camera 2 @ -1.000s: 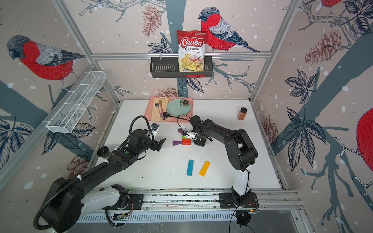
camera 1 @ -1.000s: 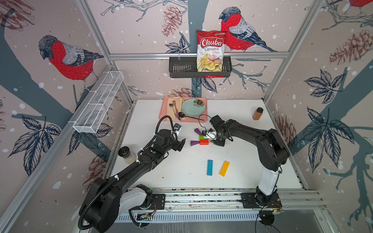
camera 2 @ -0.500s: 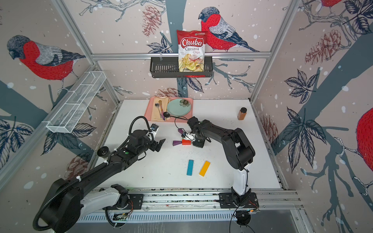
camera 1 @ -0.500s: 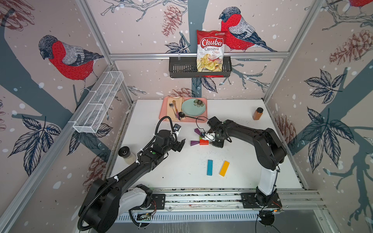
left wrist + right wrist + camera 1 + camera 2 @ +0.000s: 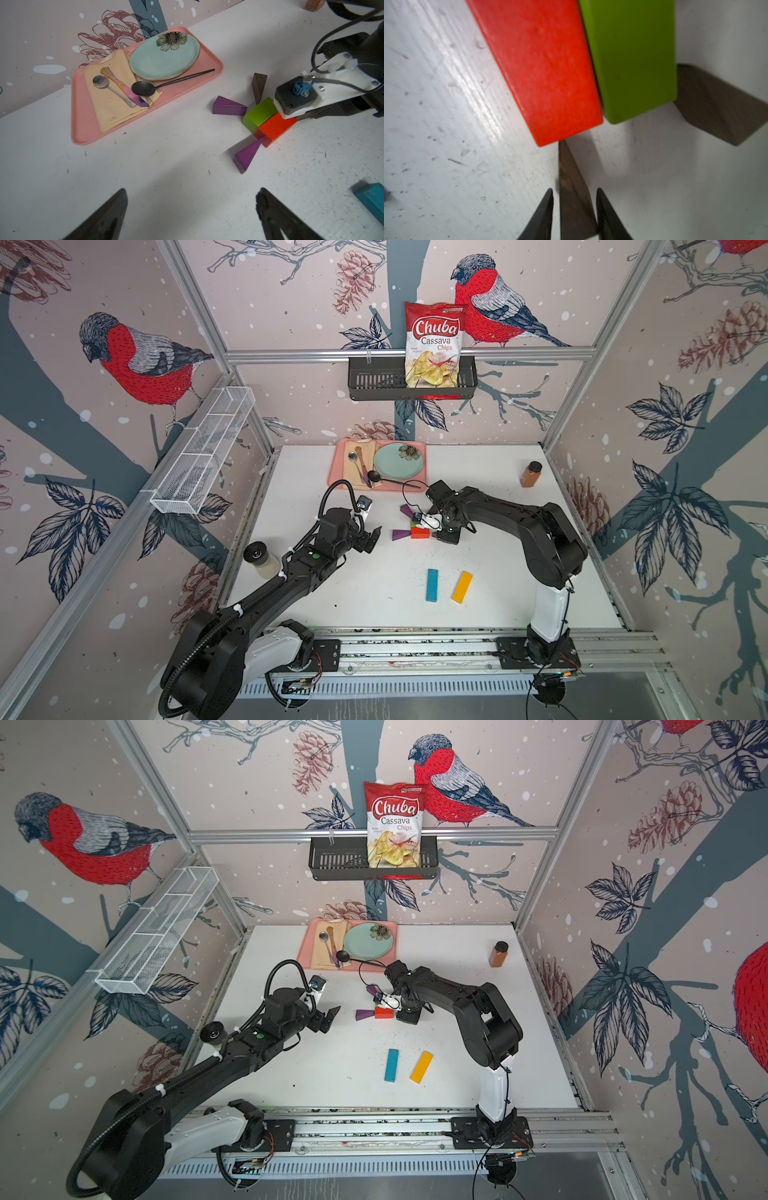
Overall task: Assemble a small pinwheel with building blocks
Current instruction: Assemble the building block at the center of the board.
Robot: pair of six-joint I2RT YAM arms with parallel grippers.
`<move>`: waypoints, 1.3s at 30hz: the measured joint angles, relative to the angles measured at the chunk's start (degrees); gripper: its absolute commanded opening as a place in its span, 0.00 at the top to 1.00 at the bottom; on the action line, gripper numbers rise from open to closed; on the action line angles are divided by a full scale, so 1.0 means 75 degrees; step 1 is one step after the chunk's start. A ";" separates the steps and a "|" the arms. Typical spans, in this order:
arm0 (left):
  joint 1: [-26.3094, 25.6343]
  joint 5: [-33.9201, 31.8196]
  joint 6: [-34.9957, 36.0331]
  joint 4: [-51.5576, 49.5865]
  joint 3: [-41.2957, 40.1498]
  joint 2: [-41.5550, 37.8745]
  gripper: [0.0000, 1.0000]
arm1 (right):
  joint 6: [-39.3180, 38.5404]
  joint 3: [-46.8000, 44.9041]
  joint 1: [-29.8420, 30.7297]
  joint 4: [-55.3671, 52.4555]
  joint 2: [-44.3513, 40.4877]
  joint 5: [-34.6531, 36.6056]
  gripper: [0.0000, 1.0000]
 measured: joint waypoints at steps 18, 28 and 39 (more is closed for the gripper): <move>0.0000 0.0003 0.0000 -0.0003 -0.0023 -0.0041 0.04 | 0.0000 0.0230 0.0020 0.0026 0.0140 0.0000 0.65; 0.0000 0.0012 0.0000 -0.0003 -0.0047 -0.0052 0.04 | -0.0003 0.0239 0.0055 0.0032 0.0061 -0.0003 0.62; 0.0000 0.0146 -0.0020 0.0087 -0.0216 -0.0568 0.03 | 0.0035 0.0452 0.0146 -0.0122 -0.0842 0.0093 0.58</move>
